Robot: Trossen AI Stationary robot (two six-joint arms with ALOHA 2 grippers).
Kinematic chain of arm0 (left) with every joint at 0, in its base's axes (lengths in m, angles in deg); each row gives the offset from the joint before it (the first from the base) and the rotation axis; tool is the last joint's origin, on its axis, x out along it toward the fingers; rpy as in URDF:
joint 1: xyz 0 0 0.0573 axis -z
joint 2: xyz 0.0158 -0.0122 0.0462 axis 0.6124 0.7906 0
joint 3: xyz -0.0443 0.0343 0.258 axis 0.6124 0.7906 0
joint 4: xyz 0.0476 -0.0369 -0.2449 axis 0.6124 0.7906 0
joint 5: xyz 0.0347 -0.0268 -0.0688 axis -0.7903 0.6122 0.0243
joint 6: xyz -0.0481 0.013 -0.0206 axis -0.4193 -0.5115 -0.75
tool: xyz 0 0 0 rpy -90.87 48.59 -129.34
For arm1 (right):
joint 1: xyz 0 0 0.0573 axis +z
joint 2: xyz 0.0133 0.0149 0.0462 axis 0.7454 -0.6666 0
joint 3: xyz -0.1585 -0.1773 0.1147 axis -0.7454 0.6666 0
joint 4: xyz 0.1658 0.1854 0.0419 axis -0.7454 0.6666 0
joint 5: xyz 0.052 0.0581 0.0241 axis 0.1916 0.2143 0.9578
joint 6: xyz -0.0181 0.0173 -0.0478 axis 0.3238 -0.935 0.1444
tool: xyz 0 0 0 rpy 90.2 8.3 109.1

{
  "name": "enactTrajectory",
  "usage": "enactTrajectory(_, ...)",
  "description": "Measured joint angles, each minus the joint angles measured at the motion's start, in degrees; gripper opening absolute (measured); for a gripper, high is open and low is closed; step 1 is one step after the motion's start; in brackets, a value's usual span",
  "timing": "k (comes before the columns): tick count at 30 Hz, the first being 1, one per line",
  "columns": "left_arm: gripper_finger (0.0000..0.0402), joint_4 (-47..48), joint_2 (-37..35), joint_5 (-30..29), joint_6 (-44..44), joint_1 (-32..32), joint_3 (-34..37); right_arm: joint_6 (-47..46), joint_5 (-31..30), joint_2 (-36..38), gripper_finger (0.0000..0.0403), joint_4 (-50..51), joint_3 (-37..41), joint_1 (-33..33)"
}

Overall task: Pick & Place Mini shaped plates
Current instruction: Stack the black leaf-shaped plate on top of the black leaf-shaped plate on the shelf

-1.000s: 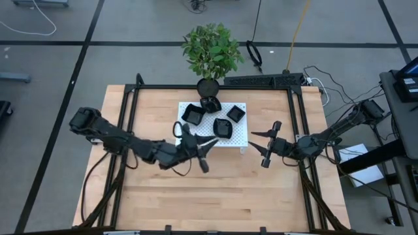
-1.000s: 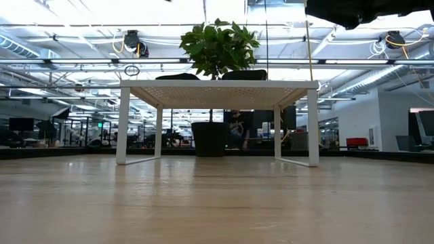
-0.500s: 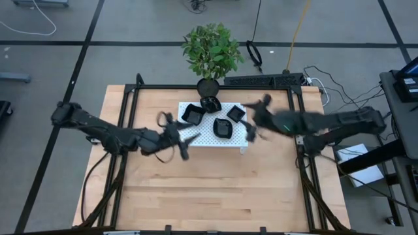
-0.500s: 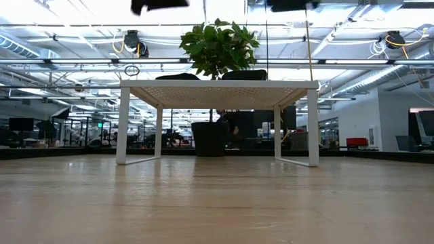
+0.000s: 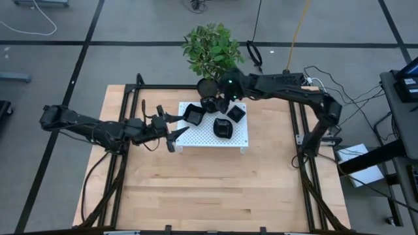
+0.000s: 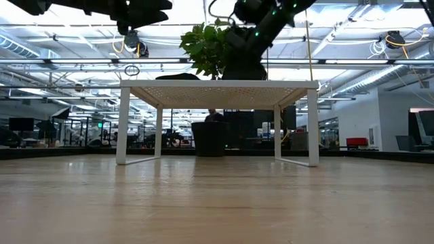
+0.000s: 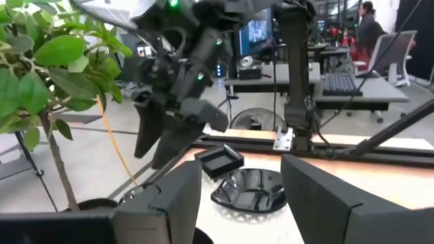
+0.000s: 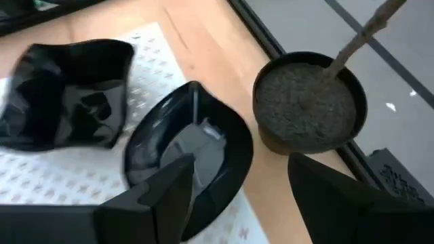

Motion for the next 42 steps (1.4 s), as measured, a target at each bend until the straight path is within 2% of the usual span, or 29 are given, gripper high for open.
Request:
enactTrajectory(6,0.0207,1.4,0.3,0.0,1.1,0.0,0.0,-1.5,2.9,-3.2,0.0228,0.5,-0.1,-0.5)
enactTrajectory(13,0.0207,2.6,0.3,0.1,1.1,-0.1,0.0,-2.9,5.8,-4.2,0.0208,0.4,1.1,-0.4)
enactTrajectory(22,0.0207,2.9,0.3,0.1,1.0,-0.1,0.0,-2.9,5.6,-4.2,0.0173,0.1,2.3,-0.4)
enactTrajectory(28,0.0207,3.0,0.3,0.1,0.9,-0.1,0.0,-2.4,5.6,-4.1,0.013,-1.1,2.3,-0.4)
enactTrajectory(38,0.0207,3.0,0.3,0.1,0.7,-0.1,0.0,0.5,5.6,-4.1,0.001,-1.5,2.3,-0.4)
enactTrajectory(42,0.0207,3.0,0.3,0.1,0.7,-0.1,0.0,1.6,5.3,-4.1,0.0008,-1.6,2.3,-0.4)
